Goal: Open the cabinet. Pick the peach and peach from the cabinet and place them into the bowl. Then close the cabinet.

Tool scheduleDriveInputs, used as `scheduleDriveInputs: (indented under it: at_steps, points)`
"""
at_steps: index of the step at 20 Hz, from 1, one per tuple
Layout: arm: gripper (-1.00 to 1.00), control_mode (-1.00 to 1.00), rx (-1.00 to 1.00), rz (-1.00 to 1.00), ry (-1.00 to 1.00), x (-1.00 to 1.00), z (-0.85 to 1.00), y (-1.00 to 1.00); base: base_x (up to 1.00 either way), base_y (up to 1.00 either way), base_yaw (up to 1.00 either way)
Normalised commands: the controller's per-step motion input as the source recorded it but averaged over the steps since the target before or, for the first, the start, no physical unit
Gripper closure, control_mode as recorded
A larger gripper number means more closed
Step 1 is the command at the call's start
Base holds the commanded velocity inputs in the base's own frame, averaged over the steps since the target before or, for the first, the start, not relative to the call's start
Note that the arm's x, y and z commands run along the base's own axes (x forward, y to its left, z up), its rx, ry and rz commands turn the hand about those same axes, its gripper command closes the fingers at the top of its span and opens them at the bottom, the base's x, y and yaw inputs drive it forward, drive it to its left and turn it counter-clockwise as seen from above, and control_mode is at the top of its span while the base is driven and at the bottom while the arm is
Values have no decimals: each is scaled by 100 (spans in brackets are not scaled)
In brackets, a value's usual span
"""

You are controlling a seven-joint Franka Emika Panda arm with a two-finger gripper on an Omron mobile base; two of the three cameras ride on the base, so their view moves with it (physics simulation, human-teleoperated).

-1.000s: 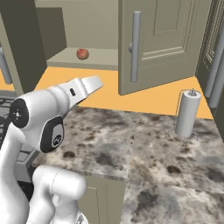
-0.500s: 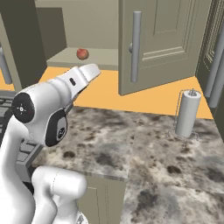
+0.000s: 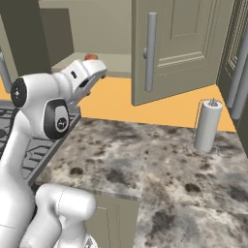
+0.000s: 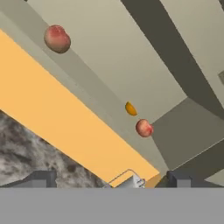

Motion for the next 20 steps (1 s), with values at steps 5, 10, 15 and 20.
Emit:
scheduleDriveInputs:
  at_steps: [5, 10, 15, 20]
  points:
    - [-100, -100, 0, 0, 18, 58, 0, -12, 0, 0, 0]
    - [-100, -100, 0, 0, 18, 53, 0, -17, 0, 0, 0]
    - [-100, -100, 0, 0, 11, 43, -8, -34, 0, 0, 0]
    - [-100, -100, -4, 0, 0, 31, -32, -36, 0, 0, 0]
